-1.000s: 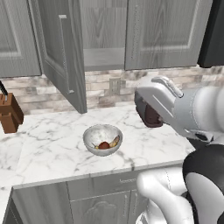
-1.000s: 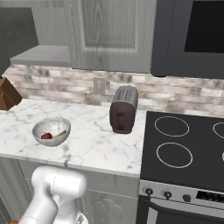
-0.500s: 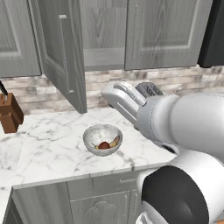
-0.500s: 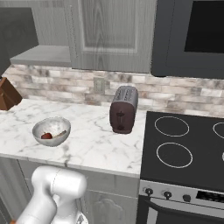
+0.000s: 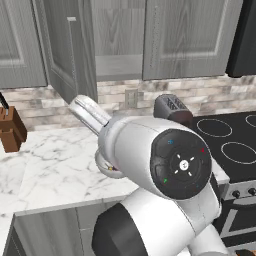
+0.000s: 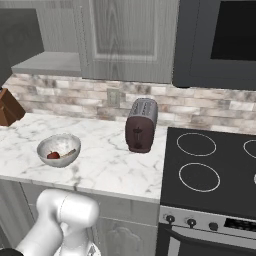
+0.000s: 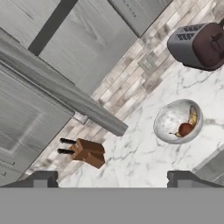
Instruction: Open the cabinet. Pick the banana and apple from the cabinet and place them into the bowl. Then close the cabinet.
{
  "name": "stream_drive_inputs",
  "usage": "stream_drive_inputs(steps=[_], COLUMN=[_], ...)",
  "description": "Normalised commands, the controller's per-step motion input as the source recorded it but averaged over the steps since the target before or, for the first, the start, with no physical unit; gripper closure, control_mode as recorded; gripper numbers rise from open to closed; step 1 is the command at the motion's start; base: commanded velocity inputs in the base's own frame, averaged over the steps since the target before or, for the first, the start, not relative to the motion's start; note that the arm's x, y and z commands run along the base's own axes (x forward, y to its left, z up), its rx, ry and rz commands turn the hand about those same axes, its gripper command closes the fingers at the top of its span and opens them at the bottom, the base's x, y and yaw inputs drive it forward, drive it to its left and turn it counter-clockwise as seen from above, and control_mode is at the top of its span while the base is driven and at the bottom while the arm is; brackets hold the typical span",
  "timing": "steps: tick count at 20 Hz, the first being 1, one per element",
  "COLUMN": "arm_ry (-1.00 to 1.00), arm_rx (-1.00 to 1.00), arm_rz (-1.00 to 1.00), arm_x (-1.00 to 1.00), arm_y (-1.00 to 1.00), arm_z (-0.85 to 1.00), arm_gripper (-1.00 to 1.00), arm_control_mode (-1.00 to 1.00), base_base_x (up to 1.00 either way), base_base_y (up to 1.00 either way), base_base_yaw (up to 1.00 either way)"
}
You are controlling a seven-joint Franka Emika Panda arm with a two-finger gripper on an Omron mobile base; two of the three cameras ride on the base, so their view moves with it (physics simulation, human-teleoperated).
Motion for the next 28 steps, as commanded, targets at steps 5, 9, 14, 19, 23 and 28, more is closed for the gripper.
stream_drive_inputs(steps=[5, 9, 14, 19, 23, 28], arm_ry=[0.00, 0.00, 0.00, -0.02, -0.02, -0.07], arm_rx=[0.00, 0.00, 0.00, 0.00, 0.00, 0.00], arm_rz=[-0.08, -0.08, -0.07, -0.05, -0.05, -0.04], arm_x=[0.34, 0.57, 0.57, 0.59, 0.55, 0.53], arm_y=[0.50, 0.42, 0.34, 0.33, 0.33, 0.24], arm_z=[-0.02, -0.01, -0.06, -0.26, -0.33, -0.17], arm_gripper=[-1.00, -1.00, -1.00, -1.00, -1.00, -1.00], arm_control_mode=[-1.00, -1.00, -1.00, -1.00, -1.00, -1.00], base_base_x=[0.00, 0.00, 0.00, 0.00, 0.00, 0.00], base_base_y=[0.00, 0.00, 0.00, 0.00, 0.00, 0.00], base_base_yaw=[0.00, 0.00, 0.00, 0.00, 0.00, 0.00])
